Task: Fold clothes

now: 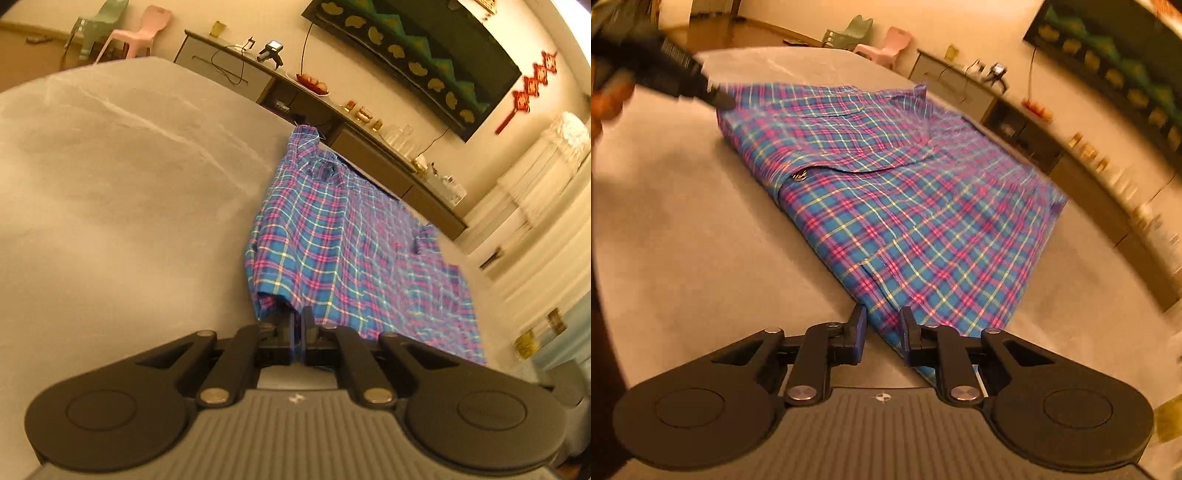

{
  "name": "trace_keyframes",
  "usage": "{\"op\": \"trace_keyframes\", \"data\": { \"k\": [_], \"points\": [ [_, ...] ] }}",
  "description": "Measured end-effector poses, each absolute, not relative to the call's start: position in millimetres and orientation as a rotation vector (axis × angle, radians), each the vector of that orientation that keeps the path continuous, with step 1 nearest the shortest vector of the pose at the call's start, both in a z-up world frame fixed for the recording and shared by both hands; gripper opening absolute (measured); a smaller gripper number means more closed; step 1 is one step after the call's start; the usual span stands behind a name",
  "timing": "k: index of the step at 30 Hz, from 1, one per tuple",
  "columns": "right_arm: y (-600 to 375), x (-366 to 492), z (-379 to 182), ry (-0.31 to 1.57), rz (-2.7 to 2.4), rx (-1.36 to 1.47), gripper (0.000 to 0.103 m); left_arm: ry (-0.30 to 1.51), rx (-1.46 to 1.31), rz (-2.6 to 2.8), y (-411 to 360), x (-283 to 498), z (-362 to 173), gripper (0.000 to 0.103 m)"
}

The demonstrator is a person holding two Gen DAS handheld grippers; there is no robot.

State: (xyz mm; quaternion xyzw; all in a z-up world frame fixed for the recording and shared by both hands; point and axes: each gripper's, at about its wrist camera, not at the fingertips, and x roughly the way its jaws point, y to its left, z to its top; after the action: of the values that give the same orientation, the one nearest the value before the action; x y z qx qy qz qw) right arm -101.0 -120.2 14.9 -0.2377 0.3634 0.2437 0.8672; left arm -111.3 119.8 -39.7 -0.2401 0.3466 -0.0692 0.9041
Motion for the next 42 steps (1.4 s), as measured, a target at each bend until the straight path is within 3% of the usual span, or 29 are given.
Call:
{"op": "trace_keyframes", "data": {
  "k": [3,4,5,6,7,9,12,14,15,17,22,29,31,32,33,36,39,42],
  "points": [
    [-141.6,-92.3,33.6,0.801,0.612,-0.320,0.022,0.755,-0.473,-0.121,117.8,-100.9,-40.2,0.004],
    [-150.2,-89.7,41.7,0.800,0.648,-0.242,0.028,0.754,-0.455,-0.108,116.0,-101.9,-36.1,0.004],
    [-159.0,-86.8,50.3,0.788,0.673,-0.164,0.035,0.751,-0.437,-0.094,113.9,-103.6,-31.4,0.006],
    [-168.1,-83.8,57.5,0.767,0.677,-0.095,0.052,0.748,-0.418,-0.080,111.9,-105.3,-26.7,0.008],
    [-177.1,-81.1,62.9,0.748,0.672,-0.031,0.061,0.723,-0.399,-0.066,109.3,-112.9,-18.3,0.010],
    [-191.0,-75.0,69.9,0.710,0.632,0.059,0.063,0.639,-0.342,-0.043,103.2,-131.0,1.2,0.017],
    [-202.2,-81.6,84.8,0.568,0.538,0.086,0.066,0.568,-0.314,-0.065,96.7,-145.4,27.3,0.017],
    [-207.2,-96.0,100.4,0.411,0.529,0.107,0.098,0.552,-0.311,-0.092,92.4,-145.6,44.7,0.022],
    [-209.6,-104.5,105.7,0.328,0.522,0.121,0.102,0.556,-0.313,-0.112,90.1,-141.1,53.3,0.028],
    [-210.9,-112.8,108.0,0.230,0.489,0.147,0.102,0.568,-0.294,-0.147,83.5,-118.7,64.8,0.036],
    [-201.6,-71.8,100.8,0.324,0.385,0.077,0.102,0.636,-0.194,-0.192,64.1,-38.9,64.0,0.037],
    [-181.7,20.8,63.7,0.525,0.339,-0.088,0.100,0.779,-0.173,-0.228,42.0,52.7,-3.0,0.036],
    [-170.4,49.2,46.2,0.572,0.359,-0.052,0.082,0.820,-0.188,-0.218,44.7,65.7,-17.8,0.036],
    [-166.8,61.8,37.8,0.608,0.365,-0.033,0.062,0.841,-0.185,-0.215,45.7,72.4,-23.3,0.036],
    [-165.4,70.2,29.0,0.649,0.364,-0.034,0.049,0.860,-0.174,-0.205,47.3,76.5,-27.8,0.034],
    [-173.5,83.4,9.7,0.733,0.361,-0.055,0.041,0.892,-0.182,-0.194,56.8,84.2,-35.5,0.021],
    [-187.8,87.6,3.9,0.762,0.340,-0.074,0.039,0.903,-0.212,-0.190,76.8,82.0,-38.1,0.007],
    [-191.8,89.9,8.0,0.764,0.322,-0.089,0.039,0.908,-0.238,-0.194,85.8,81.2,-32.2,0.004]
  ]
}}
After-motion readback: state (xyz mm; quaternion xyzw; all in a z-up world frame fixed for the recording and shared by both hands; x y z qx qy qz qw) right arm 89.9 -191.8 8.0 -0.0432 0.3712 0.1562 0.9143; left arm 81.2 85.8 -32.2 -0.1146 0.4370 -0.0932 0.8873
